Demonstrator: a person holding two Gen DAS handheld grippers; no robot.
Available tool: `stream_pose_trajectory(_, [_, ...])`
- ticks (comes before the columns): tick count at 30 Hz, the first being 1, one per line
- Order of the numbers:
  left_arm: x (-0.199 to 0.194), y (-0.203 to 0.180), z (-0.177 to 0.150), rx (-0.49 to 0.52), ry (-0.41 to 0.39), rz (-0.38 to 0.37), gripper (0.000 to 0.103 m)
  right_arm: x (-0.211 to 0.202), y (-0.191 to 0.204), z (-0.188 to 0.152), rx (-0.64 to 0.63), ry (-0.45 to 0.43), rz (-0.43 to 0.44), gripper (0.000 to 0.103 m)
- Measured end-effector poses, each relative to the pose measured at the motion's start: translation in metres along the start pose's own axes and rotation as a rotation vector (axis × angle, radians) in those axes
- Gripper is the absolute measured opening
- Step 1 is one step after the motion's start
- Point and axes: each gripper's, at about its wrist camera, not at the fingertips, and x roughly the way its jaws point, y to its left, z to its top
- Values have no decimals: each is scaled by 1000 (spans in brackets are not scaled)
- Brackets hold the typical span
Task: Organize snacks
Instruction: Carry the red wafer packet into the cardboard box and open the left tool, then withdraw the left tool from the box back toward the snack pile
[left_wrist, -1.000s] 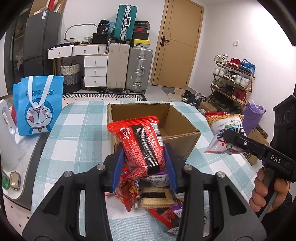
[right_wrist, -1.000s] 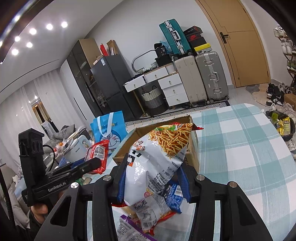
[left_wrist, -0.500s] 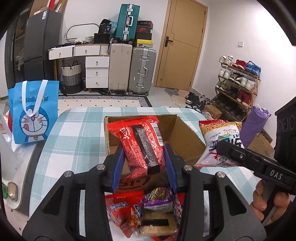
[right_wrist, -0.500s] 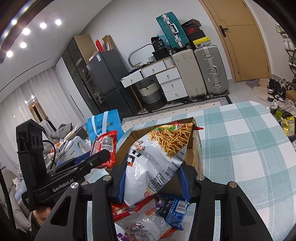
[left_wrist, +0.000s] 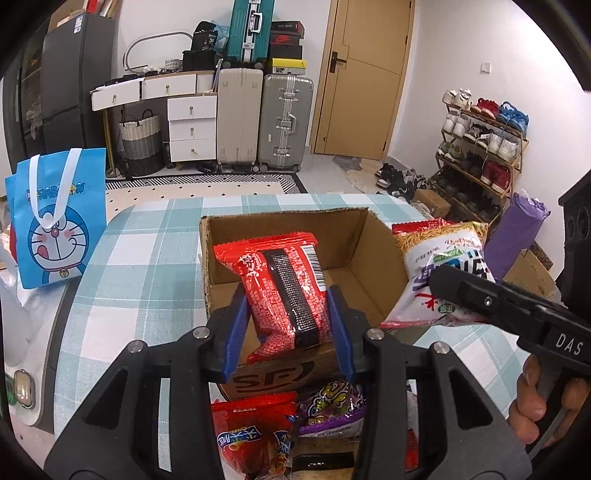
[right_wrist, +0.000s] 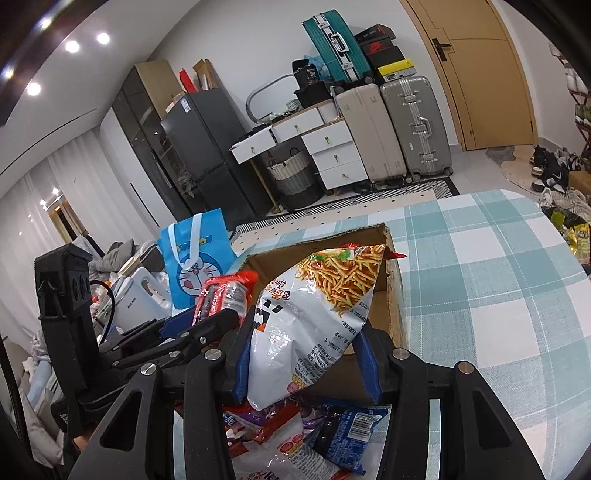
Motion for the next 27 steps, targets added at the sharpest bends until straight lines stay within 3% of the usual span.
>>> stream_pose_trajectory(9, [14, 3, -5, 25, 30, 9, 41, 1, 0, -1, -23, 6, -21, 54])
stream_pose_trajectory(11, [10, 4, -7, 20, 29, 10, 50, -5, -1, -4, -30, -5, -24, 61])
stream_pose_trajectory(13, [3, 7, -9, 14, 14, 11, 70, -12, -3, -6, -32, -18, -30, 68])
stream_pose_trajectory(15, [-7, 10, -12, 8, -15, 13, 82, -16, -5, -6, -35, -27, -36, 76])
stream_pose_trajectory(21, [-28, 19, -20, -22, -24, -2, 85, -20, -6, -9, -29, -16, -30, 83])
stream_pose_trajectory(23, [-36, 23, -24, -26, -29, 6, 90, -22, -4, -11, -31, -15, -24, 96])
stream_pose_trajectory(24, [-41, 23, -26, -26, -32, 12, 99, -24, -4, -14, -33, -13, -28, 99])
stream_pose_trajectory(27, [-54, 24, -34, -16, -48, 28, 102, -31, -3, -22, -39, -23, -36, 102])
